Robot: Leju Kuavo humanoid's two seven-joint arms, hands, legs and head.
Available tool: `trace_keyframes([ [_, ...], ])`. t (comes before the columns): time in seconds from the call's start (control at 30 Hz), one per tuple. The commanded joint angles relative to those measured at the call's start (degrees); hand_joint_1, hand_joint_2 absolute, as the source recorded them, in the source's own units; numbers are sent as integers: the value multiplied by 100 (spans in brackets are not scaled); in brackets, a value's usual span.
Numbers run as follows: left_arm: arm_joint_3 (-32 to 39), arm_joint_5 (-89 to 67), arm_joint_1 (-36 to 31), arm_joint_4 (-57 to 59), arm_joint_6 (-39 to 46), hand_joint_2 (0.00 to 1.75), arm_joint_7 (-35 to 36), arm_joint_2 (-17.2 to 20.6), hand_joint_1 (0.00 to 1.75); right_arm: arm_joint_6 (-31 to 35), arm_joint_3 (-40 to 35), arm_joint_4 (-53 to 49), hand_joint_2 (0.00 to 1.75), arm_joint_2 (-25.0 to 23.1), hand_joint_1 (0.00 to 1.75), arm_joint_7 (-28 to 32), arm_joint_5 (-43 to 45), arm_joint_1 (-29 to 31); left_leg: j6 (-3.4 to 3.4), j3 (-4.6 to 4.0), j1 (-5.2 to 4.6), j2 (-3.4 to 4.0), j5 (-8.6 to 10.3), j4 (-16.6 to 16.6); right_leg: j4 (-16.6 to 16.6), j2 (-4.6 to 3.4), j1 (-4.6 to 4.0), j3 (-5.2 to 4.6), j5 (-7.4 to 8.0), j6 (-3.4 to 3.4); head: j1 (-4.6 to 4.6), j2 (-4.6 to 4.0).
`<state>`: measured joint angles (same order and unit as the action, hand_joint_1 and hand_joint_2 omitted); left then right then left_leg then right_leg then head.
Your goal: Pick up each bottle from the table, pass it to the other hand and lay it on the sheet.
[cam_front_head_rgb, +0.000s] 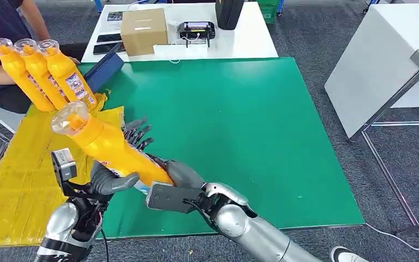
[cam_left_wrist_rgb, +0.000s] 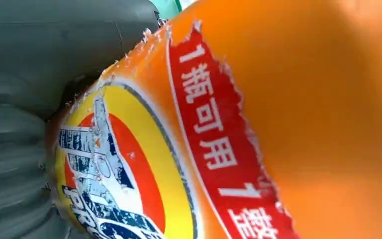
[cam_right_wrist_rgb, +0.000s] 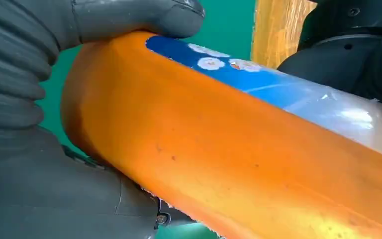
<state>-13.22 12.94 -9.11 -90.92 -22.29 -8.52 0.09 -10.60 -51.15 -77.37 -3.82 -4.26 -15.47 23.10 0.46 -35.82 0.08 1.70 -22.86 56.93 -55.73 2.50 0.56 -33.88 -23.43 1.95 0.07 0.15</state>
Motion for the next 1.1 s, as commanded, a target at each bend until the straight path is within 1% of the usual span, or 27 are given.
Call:
trace_keyframes([
  [0.03,-159,59,-482,344,-3,175,32,-113,175,-166,-664,482,175,138,175,7,-76,-43,-6,31,10,-36,-7,-6,9,6,-5,42,-14,-8,0,0],
  [0.13,-151,58,-469,327,-18,175,29,-107,175,-152,-605,457,175,148,175,5,-89,-77,-5,31,11,-38,-7,-5,10,6,-6,42,-14,-7,0,0],
  [0.17,-146,52,-464,319,-14,175,20,-104,175,-143,-584,454,175,158,175,2,-87,-81,-2,12,6,-24,-1,-5,8,7,-4,19,-6,-3,2,0],
  [0.2,-147,24,-460,309,-7,175,2,-96,175,-115,-531,428,175,161,175,-6,-89,-113,-4,32,11,-40,-8,-5,10,7,-6,44,-16,-7,0,0],
  [0.23,-141,20,-451,300,-13,175,-2,-93,175,-78,-465,405,175,165,175,-20,-110,-147,-3,34,11,-42,-9,-5,11,8,-6,47,-17,-7,2,0],
  [0.3,-175,-371,-463,246,92,175,-176,8,175,93,-292,256,175,229,175,-29,-255,-274,-5,44,13,-50,-15,-1,10,5,-6,61,-24,-8,0,0],
  [0.37,-165,-802,-477,227,246,175,-327,90,175,194,-136,105,175,295,175,-31,-372,-405,-3,18,10,-35,-3,-5,11,13,-6,29,-10,-4,2,0],
  [0.4,-104,-1169,-510,251,385,175,-427,154,175,308,14,-140,175,376,175,-32,-526,-556,-4,22,10,-44,-4,-5,11,17,-6,35,-14,-5,0,0],
  [0.43,-71,-1179,-512,262,369,175,-443,159,175,293,44,-198,175,397,175,-36,-556,-589,-3,13,8,-36,-1,-5,9,17,-5,23,-9,-4,4,0],
  [0.47,-42,-1184,-519,276,347,175,-459,164,175,273,65,-248,175,413,175,-43,-576,-615,-4,22,10,-47,-7,-1,8,18,-6,37,-17,-5,2,0],
  [0.5,-42,-1184,-519,276,347,175,-459,164,175,273,65,-248,175,413,175,-43,-576,-615,-2,10,5,-29,-1,-4,6,11,-2,17,-8,-3,2,0],
  [0.57,-42,-1184,-519,276,347,175,-459,164,175,273,65,-248,175,413,175,-43,-576,-615,-4,27,8,-39,-10,-1,6,7,-3,38,-18,-6,2,0],
  [0.67,-44,-1194,-509,275,338,175,-462,138,175,261,75,-221,175,375,175,-50,-591,-614,-3,7,5,-21,-1,-3,5,5,-3,12,-5,-4,2,0],
  [0.7,-48,-1420,-518,280,458,175,-432,164,175,419,172,-258,175,353,175,-64,-714,-686,-5,25,9,-40,-7,-3,5,9,-5,36,-16,-8,2,0],
  [0.73,9,-2004,-561,364,813,175,-414,286,175,662,506,-612,175,404,0,-92,-901,-1001,-3,11,6,-27,-2,-2,4,6,-3,17,-8,-5,0,0],
  [0.77,55,-2306,-567,405,990,175,-508,355,175,757,580,-822,175,573,0,-183,-996,-1077,-3,10,7,-26,-1,-4,6,7,-4,17,-7,-5,2,0],
  [0.8,173,-2985,-598,525,1294,175,-604,521,175,801,893,-1215,175,742,0,-200,-998,-1357,-4,13,9,-38,-3,-3,6,14,-6,25,-12,-6,0,0],
  [0.83,118,-3640,-696,720,1434,175,-443,812,175,900,1182,-1551,175,856,0,-220,-1071,-1622,-2,11,6,-38,1,-6,7,19,-3,20,-9,-4,2,0],
  [0.87,151,-4036,-822,1023,1482,175,-418,1061,175,941,1454,-1881,175,955,0,-226,-1142,-1887,-4,27,9,-63,-4,-8,9,31,-4,44,-20,-6,2,0],
  [0.9,379,-4186,-948,1445,1514,175,-595,1178,175,927,1694,-2187,175,1138,0,-190,-1195,-2059,-3,14,6,-53,2,-8,8,33,-2,26,-13,-5,4,0],
  [0.93,403,-4373,-1014,1681,1555,175,-509,1312,175,994,1862,-2354,175,1260,0,-186,-1240,-2161,-6,30,8,-56,-7,-7,8,27,-2,45,-21,-8,4,0],
  [1.0,536,-5579,-1205,2626,2194,175,-630,1844,175,920,2503,-2765,175,1503,0,-50,-1201,-2475,-3,15,0,-38,-1,-8,3,16,3,24,-8,-5,2,0],
  [1.03,397,-6421,-1176,2840,2715,175,-505,2226,175,973,2797,-2906,175,1625,0,-39,-1208,-2642,-6,27,0,-42,-5,-10,2,12,4,36,-14,-8,0,0],
  [1.07,565,-6397,-1137,3027,2809,175,-747,2327,175,911,2987,-2985,175,1717,0,95,-1126,-2743,-4,19,-1,-31,-3,-9,3,13,4,25,-10,-6,-4,0],
  [1.1,529,-6772,-1107,3181,2834,175,-693,2571,175,932,3247,-3045,175,1782,0,102,-1095,-2883,-5,37,1,-41,-10,-12,6,13,4,45,-18,-8,4,0],
])
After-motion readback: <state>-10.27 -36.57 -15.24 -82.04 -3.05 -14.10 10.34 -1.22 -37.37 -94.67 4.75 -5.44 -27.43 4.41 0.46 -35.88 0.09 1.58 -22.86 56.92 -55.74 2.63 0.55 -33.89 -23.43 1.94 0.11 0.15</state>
